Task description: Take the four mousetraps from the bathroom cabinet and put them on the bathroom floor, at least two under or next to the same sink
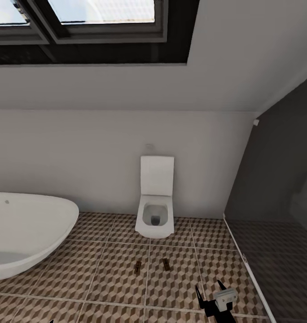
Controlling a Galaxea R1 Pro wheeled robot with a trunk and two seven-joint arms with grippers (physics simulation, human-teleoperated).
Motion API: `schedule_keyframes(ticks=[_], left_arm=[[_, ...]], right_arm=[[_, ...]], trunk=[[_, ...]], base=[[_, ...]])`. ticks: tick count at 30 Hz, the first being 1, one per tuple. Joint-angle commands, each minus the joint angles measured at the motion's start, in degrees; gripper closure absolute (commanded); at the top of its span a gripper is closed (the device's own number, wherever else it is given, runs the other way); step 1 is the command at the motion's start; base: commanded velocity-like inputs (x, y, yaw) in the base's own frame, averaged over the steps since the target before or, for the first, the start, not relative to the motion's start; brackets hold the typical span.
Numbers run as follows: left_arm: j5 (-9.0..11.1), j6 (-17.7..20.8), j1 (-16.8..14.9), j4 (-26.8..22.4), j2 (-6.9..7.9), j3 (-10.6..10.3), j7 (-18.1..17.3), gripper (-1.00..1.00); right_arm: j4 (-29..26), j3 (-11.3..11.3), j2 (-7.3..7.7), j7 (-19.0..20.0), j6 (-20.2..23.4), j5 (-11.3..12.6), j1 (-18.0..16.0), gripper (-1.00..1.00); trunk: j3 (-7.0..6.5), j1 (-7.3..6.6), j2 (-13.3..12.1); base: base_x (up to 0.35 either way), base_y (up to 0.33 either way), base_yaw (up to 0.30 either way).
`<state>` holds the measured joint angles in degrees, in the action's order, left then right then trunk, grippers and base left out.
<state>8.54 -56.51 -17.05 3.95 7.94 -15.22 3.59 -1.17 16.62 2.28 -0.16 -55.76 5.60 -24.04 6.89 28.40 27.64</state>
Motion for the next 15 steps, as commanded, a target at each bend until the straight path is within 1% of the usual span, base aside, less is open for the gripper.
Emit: schedule_keyframes(ticks=[1,12,15], left_arm=[[0.2,-0.3,-0.1,0.2,-0.03,-0.5,0.4,-1.0],[0.2,-0.3,-0.1,0.2,-0.03,-0.5,0.4,-1.0],[0.2,-0.3,-0.1,0.2,-0.03,-0.5,0.4,-1.0]], right_arm=[[0.0,0.5,0.01,0.0,-0.1,0.6,0.0,-1.0],[0.0,0.5,0.01,0.0,-0.1,0.6,0.0,-1.0],[0.0,0.5,0.01,0.0,-0.1,0.6,0.0,-1.0]], trunk=[[-0.07,-0.2,-0.3],[-2.05,-2.61,-4.7],[-2.05,-2.61,-4.7]], base=[[0.0,0.0,0.0],[0.0,0.0,0.0],[0.0,0.0,0.0]])
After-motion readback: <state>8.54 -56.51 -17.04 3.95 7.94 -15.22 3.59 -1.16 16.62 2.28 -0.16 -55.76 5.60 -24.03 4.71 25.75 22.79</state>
